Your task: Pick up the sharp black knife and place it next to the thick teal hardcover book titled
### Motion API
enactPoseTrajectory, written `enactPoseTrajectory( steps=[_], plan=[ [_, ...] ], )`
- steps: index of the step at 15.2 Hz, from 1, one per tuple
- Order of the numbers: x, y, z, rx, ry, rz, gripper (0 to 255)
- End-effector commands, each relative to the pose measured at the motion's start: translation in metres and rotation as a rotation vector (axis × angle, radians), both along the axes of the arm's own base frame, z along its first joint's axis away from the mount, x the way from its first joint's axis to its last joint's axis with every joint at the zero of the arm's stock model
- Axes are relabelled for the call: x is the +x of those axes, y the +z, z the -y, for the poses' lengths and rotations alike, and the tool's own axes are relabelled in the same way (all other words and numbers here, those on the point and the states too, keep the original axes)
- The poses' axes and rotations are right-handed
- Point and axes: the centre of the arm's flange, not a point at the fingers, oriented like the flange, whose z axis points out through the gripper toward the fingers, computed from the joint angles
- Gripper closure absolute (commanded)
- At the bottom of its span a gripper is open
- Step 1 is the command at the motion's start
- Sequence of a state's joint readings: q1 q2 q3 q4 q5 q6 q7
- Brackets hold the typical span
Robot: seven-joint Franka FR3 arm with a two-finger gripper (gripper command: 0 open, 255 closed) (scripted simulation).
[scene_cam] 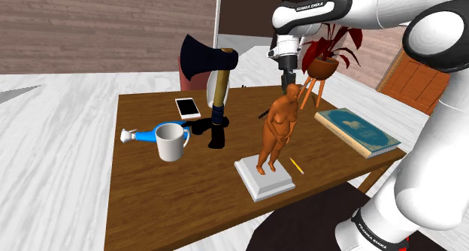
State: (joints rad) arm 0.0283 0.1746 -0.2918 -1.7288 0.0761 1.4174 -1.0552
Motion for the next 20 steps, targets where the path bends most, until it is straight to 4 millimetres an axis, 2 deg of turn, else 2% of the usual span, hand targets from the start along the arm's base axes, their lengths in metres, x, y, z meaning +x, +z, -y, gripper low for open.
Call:
enactPoseTrajectory(
  steps=[1,13,20],
  plan=[
    [0.009,0.002,0.026,0.0,0.001,0.0,255],
    [0.05,0.003,0.176,0.0,0.001,0.0,255],
    [0.05,-0.034,0.176,0.0,0.001,0.0,255]
  ],
)
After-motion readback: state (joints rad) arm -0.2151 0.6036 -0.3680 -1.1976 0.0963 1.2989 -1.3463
